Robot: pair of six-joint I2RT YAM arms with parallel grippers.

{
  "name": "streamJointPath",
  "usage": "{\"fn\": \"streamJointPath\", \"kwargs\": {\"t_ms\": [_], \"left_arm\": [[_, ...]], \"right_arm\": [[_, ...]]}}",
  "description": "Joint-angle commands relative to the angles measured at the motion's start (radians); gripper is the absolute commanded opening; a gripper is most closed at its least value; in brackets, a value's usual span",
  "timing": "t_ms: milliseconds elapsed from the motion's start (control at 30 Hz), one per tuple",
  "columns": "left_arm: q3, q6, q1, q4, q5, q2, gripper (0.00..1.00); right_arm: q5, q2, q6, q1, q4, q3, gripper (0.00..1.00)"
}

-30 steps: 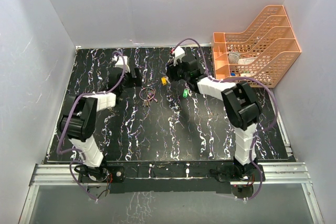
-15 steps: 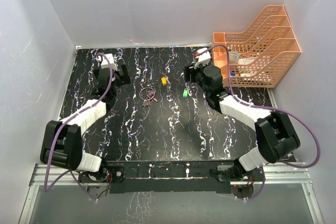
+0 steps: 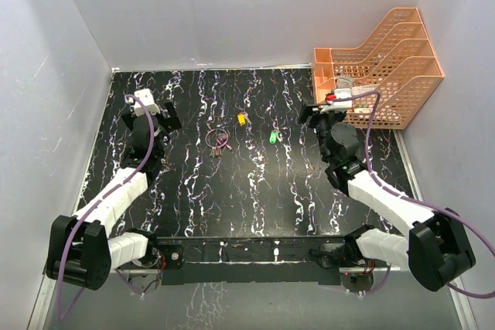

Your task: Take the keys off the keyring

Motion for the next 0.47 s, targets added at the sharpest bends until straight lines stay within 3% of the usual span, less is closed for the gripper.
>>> {"fn": "streamJointPath", "kwargs": {"t_ms": [0,433], "left_arm": [[-0.006,0.001,0.003,0.006,-0.047,-0.035,0.99],[-0.035,-0.002,0.002,0.020,-0.100,-0.066,0.99]], "right_arm": [[0.097,-0.067,-0.016,-0.005,0.107,-0.039,0.66],[0.144,-0.108,-0.027,-0.005,0.143,-0.090,0.68]]}}
